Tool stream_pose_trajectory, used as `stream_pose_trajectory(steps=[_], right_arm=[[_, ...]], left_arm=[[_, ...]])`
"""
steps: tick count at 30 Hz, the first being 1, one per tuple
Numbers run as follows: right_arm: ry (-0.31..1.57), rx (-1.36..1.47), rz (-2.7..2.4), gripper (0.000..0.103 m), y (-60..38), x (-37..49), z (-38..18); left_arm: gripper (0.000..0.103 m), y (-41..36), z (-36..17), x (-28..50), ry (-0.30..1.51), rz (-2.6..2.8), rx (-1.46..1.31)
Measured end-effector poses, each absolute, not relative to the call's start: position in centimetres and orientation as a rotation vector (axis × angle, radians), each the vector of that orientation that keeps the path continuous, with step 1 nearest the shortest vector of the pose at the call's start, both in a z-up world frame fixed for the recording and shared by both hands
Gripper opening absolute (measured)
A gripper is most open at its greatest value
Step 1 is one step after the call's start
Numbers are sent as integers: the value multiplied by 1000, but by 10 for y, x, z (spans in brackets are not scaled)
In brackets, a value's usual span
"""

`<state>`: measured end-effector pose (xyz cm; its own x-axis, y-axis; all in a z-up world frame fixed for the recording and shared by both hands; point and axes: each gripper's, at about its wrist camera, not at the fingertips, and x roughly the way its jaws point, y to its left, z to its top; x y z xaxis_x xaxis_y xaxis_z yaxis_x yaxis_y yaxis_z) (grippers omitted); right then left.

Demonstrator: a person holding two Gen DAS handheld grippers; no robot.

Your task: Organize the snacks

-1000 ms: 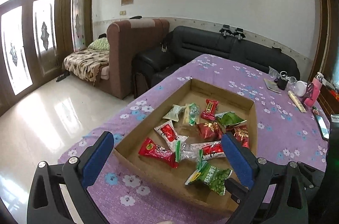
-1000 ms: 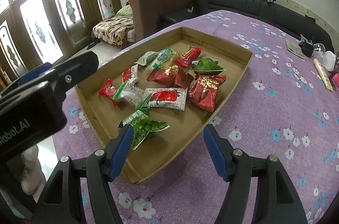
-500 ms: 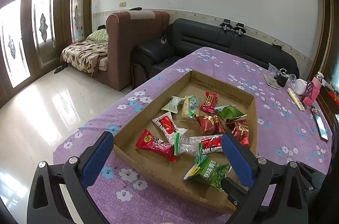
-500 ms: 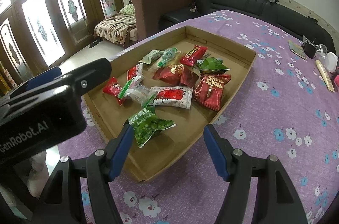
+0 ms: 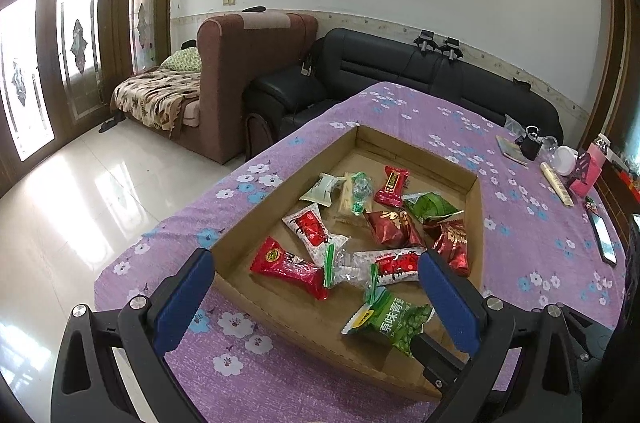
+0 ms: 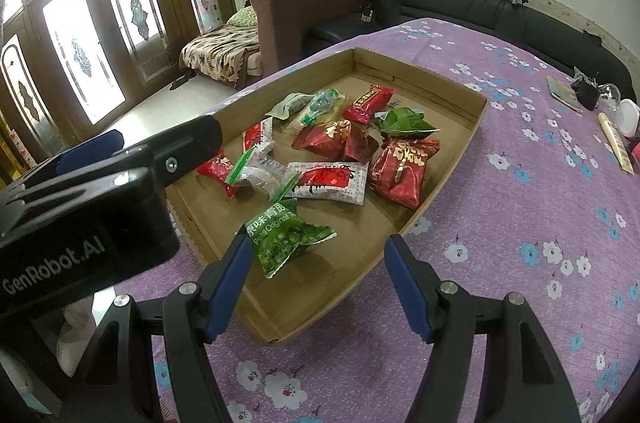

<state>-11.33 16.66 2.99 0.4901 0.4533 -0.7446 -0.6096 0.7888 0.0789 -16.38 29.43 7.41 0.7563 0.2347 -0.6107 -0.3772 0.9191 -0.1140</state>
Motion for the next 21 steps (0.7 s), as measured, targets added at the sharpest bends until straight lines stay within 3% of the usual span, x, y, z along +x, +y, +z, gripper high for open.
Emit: stream_pose_trajectory(steps=[21], right_arm=[[842,-198,650,68,165,-112,29]], left_arm=[[102,293,71,-161,645,322,-241]])
